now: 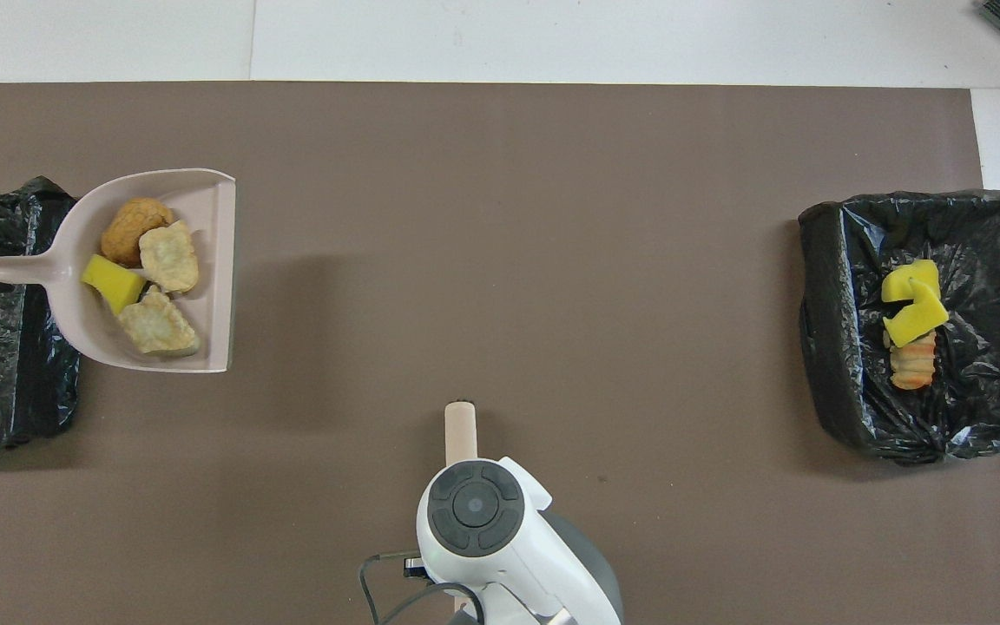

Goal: Sweep and dump trash in bin
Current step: 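Tip the dustpan with the left gripper to dump debris into the bin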

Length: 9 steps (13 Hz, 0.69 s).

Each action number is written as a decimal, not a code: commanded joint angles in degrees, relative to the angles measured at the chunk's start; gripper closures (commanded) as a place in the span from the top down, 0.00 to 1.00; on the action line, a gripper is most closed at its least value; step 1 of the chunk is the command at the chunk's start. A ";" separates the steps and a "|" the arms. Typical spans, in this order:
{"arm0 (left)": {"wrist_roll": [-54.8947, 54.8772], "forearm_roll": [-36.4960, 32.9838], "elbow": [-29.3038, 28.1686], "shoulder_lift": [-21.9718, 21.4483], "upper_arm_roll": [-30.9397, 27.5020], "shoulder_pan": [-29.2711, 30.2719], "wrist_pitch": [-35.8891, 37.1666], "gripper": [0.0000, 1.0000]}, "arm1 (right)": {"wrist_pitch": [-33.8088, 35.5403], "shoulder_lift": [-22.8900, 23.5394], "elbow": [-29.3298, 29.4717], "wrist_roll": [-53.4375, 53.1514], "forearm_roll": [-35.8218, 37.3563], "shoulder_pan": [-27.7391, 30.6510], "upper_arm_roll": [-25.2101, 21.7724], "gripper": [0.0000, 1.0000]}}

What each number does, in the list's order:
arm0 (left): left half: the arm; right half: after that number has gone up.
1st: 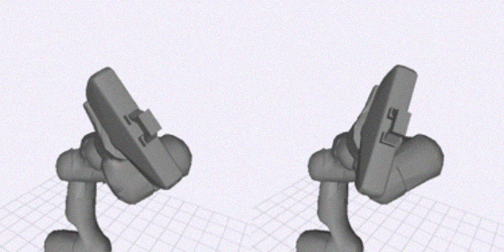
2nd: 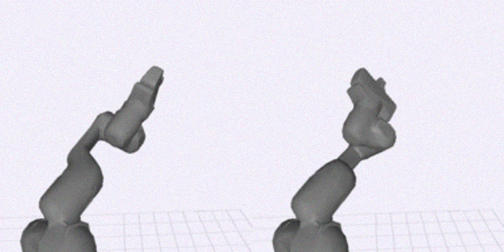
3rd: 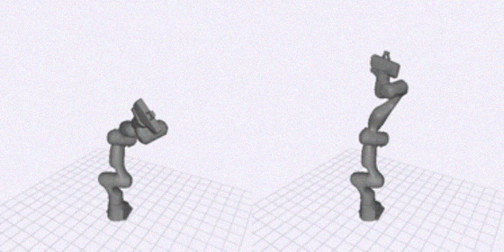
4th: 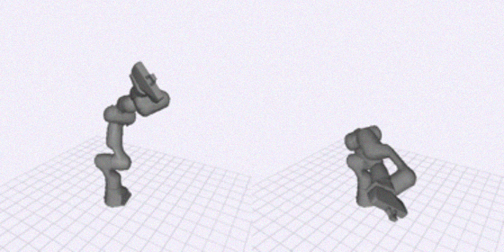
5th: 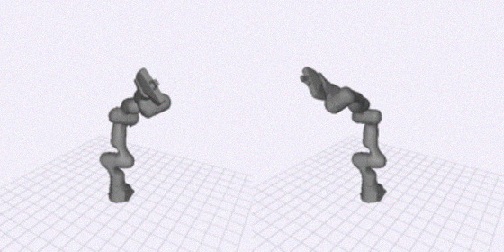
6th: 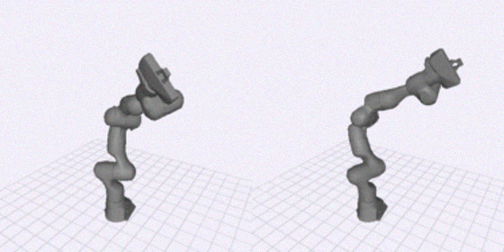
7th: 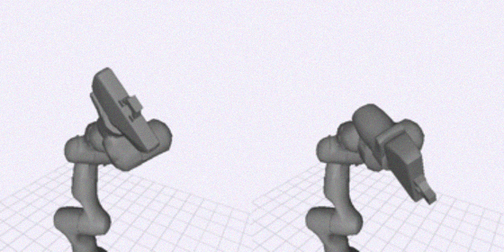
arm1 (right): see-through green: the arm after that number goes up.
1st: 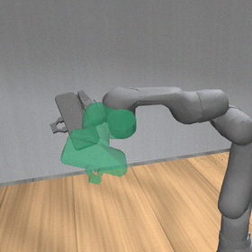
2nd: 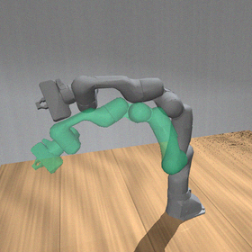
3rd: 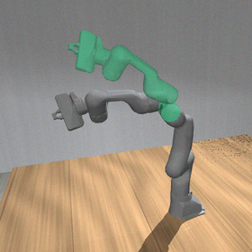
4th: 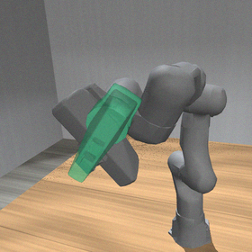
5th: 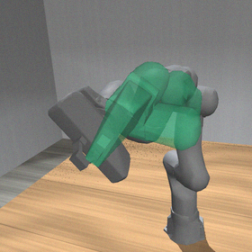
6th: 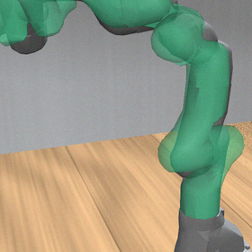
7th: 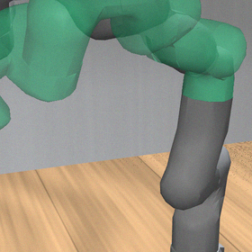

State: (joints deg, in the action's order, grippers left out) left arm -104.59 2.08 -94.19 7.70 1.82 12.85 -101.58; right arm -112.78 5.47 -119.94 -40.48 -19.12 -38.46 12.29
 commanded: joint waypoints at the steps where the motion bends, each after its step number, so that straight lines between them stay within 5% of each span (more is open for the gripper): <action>1: -8.50 -0.67 1.29 0.03 0.38 7.95 0.33 0.00 | -1.30 1.47 -0.03 -0.39 -0.57 -0.81 -0.25 0.00; 5: -21.34 -3.40 3.56 3.01 0.38 17.44 -3.97 0.00 | -5.23 3.49 -0.29 0.14 0.31 -0.74 -0.43 0.00; 9: -21.29 -11.28 7.00 5.66 0.46 18.62 -11.51 0.00 | -8.07 4.20 -1.17 0.40 0.57 -0.21 -0.43 0.11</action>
State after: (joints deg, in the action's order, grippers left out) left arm -127.10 -5.02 -90.25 11.60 1.47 31.67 -110.79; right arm -119.93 10.09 -120.23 -40.48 -18.94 -38.88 11.96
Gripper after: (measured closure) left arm 0.670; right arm 0.740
